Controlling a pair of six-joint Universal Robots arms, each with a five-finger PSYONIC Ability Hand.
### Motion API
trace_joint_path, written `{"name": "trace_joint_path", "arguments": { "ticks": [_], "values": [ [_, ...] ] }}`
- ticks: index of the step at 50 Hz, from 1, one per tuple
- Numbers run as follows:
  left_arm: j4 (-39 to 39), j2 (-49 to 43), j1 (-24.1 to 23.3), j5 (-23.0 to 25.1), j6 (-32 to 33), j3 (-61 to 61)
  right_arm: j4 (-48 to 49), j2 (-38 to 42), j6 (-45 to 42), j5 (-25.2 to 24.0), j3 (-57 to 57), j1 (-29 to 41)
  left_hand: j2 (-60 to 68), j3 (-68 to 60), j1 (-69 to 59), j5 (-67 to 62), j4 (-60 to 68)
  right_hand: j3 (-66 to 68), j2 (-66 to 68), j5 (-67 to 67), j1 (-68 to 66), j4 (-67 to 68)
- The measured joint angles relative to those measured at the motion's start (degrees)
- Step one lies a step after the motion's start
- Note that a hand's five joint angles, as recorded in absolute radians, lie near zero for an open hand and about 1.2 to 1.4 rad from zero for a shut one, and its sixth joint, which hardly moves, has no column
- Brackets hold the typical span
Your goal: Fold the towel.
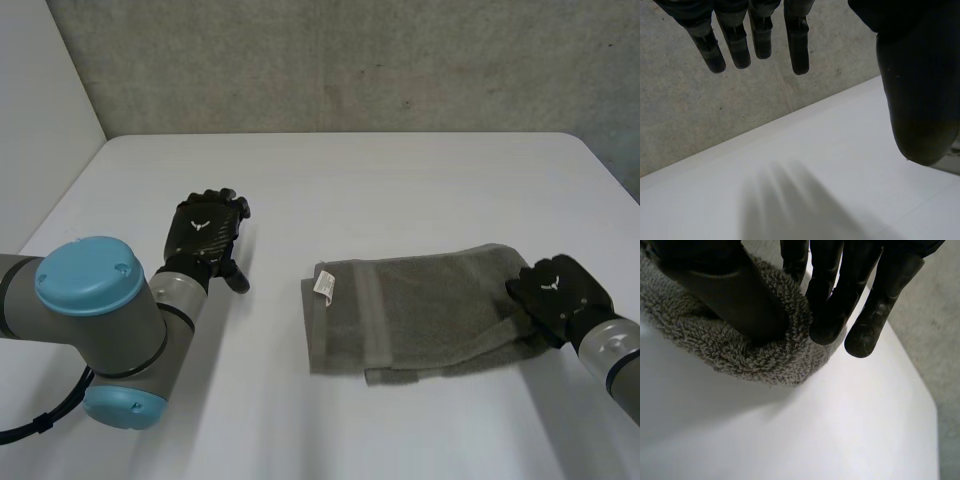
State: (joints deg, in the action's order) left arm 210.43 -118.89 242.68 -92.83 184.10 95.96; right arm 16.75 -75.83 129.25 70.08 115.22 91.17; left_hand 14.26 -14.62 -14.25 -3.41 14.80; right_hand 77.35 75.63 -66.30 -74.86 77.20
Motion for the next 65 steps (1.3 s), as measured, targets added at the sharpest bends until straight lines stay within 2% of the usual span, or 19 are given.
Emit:
{"name": "trace_joint_path", "arguments": {
  "ticks": [4, 12, 19, 20, 22, 23, 26, 28, 34, 38, 46, 47, 54, 65],
  "values": [
    [0.1, 0.1, 0.0, -0.1, -0.1, 0.0, -2.0, -0.9, -0.3, -0.2, -3.6, 4.8, 0.0, 0.0, 0.0, 0.0, 0.0, 0.0, 0.0, -0.2, -0.1, 0.0],
    [0.3, 0.8, 0.2, -0.5, -0.4, 0.3, -2.6, 0.5, 6.2, 1.1, -13.3, 25.5, 0.0, 0.0, 0.0, 0.0, 0.0, 0.1, 0.3, -0.2, -0.2, 0.0],
    [0.3, 1.1, 0.9, -0.6, -0.5, 0.4, -2.7, 8.5, 7.7, 4.4, -19.9, 42.5, 0.0, 0.0, 0.0, 0.0, 0.0, -0.1, 0.1, 0.1, 0.0, -0.2],
    [0.3, 1.1, 0.9, -0.6, -0.5, 0.4, -2.8, 9.4, 7.6, 4.8, -20.3, 43.5, 0.0, 0.0, 0.0, 0.0, 0.0, -3.7, -2.9, 3.0, 2.6, -3.3],
    [0.3, 1.0, 1.0, -0.5, -0.5, 0.4, -2.8, 12.0, 7.5, 6.5, -21.1, 45.6, 0.0, 0.0, 0.0, 0.0, 0.0, -24.4, -23.6, 24.2, 22.7, -24.2],
    [0.3, 1.0, 1.0, -0.5, -0.5, 0.4, -2.8, 12.6, 7.5, 7.0, -21.3, 45.9, 0.0, 0.0, 0.0, 0.0, 0.0, -29.0, -28.6, 28.6, 27.8, -28.7],
    [0.3, 0.9, 1.0, -0.4, -0.5, 0.4, -2.7, 13.9, 7.5, 9.1, -21.6, 46.2, 0.0, 0.0, 0.0, 0.0, 0.0, -54.6, -54.6, 55.7, 53.2, -54.3],
    [0.3, 0.8, 0.9, -0.3, -0.5, 0.4, -2.7, 14.0, 7.7, 10.1, -21.6, 46.0, 0.0, 0.0, 0.0, 0.0, 0.0, -62.3, -61.0, 62.9, 59.8, -61.9],
    [0.4, 0.8, 0.7, -0.1, -0.7, 0.4, -2.6, 9.9, 10.6, 12.0, -20.2, 43.9, 0.0, 0.1, 0.1, 0.0, 0.0, -63.2, -61.5, 62.9, 60.9, -62.3],
    [0.3, 1.0, 0.1, 0.0, -0.9, 0.4, -2.7, 6.0, 15.2, 11.8, -18.7, 39.6, -0.1, 0.2, 0.2, 0.0, -0.1, -63.3, -61.5, 62.9, 61.2, -62.3],
    [-2.9, 1.9, -4.0, 0.0, -1.1, 0.3, -3.3, 1.4, 28.3, 7.0, -16.2, 27.8, -0.2, 0.3, 0.3, 0.0, -0.1, -63.3, -61.5, 62.9, 61.2, -62.3],
    [-4.6, 1.9, -5.4, 0.0, -1.1, 0.0, -3.5, 1.5, 30.9, 5.3, -16.0, 25.6, -0.2, 0.3, 0.3, 0.0, -0.1, -63.3, -61.5, 62.9, 61.2, -62.3],
    [-11.5, 0.1, -10.3, 0.2, -1.0, -1.0, -4.0, 7.0, 36.7, 0.7, -16.7, 21.4, -0.2, 0.3, 0.3, 0.0, -0.1, -63.3, -61.5, 62.9, 61.2, -62.4],
    [-12.7, -4.6, -11.4, 0.3, -0.8, -2.7, -4.0, 14.7, 36.4, 0.0, -16.3, 20.9, -0.2, 0.3, 0.3, 0.0, -0.1, -63.3, -61.5, 62.9, 61.6, -62.4]
  ]
}}
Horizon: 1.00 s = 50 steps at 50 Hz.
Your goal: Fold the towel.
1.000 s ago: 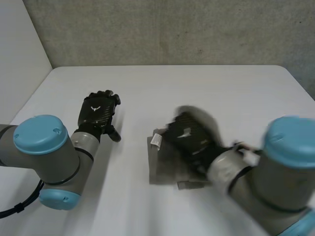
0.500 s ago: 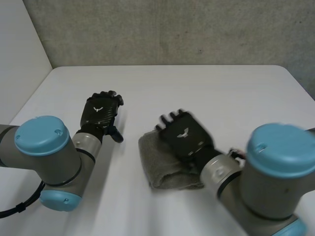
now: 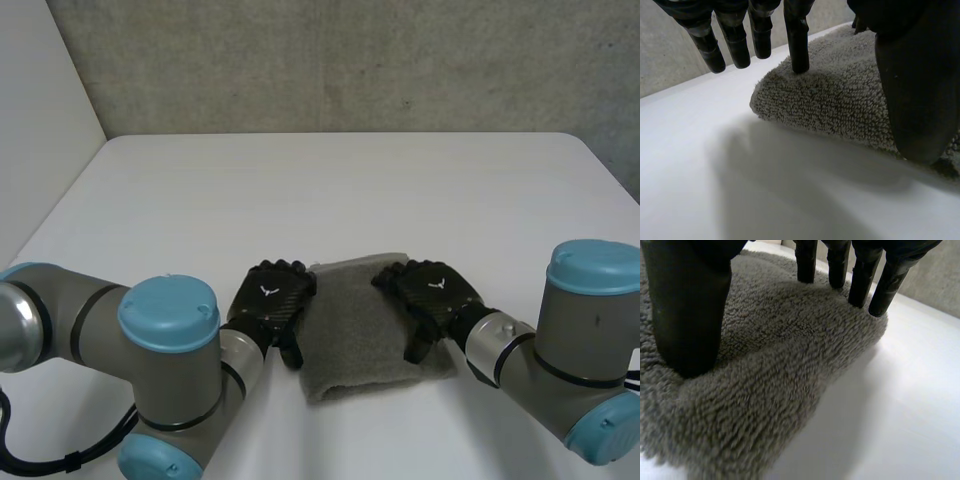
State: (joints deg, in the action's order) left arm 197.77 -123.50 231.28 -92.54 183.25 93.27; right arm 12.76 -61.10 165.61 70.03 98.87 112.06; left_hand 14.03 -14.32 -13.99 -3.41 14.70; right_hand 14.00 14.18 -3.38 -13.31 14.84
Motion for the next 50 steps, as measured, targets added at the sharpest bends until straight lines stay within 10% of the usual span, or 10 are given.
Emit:
{"name": "trace_joint_path", "arguments": {
  "ticks": [22, 34, 50],
  "values": [
    [-3.2, 9.0, 1.8, -0.2, -0.2, -3.8, -3.4, -11.8, 0.7, 2.8, -4.1, 0.1, 0.0, 0.0, 0.0, 0.0, 0.0, -0.3, 0.0, 0.0, 0.8, 0.0],
    [-23.3, 19.1, 6.3, -0.9, -0.7, -17.9, -10.2, -22.0, 1.5, 22.5, -17.2, 0.9, -0.1, 0.1, 0.0, 0.0, -0.3, -0.3, 0.0, 0.0, 0.8, 0.0],
    [-28.7, 25.6, 11.4, -3.2, -7.8, -20.1, -17.5, -23.1, 8.0, 24.9, -19.6, 0.9, -0.1, 0.1, 0.0, 0.0, -0.3, -0.3, 0.0, 0.0, 0.8, 0.0]
  ]
}}
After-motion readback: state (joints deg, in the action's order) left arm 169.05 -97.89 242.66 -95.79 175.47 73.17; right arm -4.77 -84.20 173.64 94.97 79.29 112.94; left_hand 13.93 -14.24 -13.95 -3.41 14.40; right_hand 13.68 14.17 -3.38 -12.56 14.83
